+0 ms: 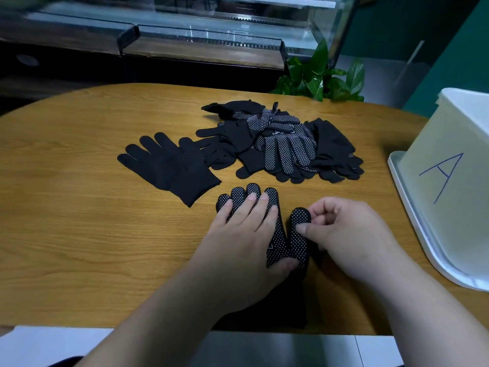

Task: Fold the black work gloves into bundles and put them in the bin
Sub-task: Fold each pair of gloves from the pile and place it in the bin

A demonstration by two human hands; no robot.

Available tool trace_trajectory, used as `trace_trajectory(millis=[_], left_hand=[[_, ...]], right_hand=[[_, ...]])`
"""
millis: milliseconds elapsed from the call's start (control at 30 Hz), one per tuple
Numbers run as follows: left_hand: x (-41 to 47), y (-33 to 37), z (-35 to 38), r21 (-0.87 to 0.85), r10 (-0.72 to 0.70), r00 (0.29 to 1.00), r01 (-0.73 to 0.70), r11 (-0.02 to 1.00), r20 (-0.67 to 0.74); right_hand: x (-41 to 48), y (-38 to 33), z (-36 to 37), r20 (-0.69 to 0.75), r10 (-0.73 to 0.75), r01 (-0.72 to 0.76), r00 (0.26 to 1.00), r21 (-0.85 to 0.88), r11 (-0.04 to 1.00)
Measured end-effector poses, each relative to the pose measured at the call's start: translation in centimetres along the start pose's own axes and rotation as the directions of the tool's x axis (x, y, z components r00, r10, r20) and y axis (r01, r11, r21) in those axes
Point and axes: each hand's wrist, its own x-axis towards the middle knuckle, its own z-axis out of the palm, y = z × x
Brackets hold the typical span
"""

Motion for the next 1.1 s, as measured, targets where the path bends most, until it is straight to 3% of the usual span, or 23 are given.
trace_trajectory(millis=[167, 367, 667, 900, 1100], left_hand=[[-0.1, -0.1, 0.0, 0.000, 0.000, 1.000, 0.000, 1.000, 0.006], [-0.1, -0.1, 0.0, 0.009, 0.007, 1.000, -0.007, 1.000, 0.018], [-0.2, -0.3, -0.2, -0.031, 0.008, 1.000, -0.007, 1.000, 0.016], [-0.7, -0.9, -0.5, -0.021, 0.002, 0.998, 0.000, 1.000, 0.061], [-0.7, -0.8, -0.1, -0.034, -0.013, 1.000, 0.013, 0.999, 0.020]], right_hand=[[0.1, 0.4, -0.3, -0.008, 0.027, -0.026, 1.000, 0.122, 0.992], [-0.4, 0.6, -1.0, 0.073, -0.026, 0.018, 0.997, 0.115, 0.993], [0.1, 0.9, -0.2, 0.022, -0.033, 0.027, 0.999, 0.240, 0.970], [-0.3, 0.8, 0.2, -0.051, -0.107, 0.110, 0.993, 0.046, 0.993], [-1.8, 0.5, 0.5, -0.060, -0.256, 0.247, 0.965, -0.121, 0.961]])
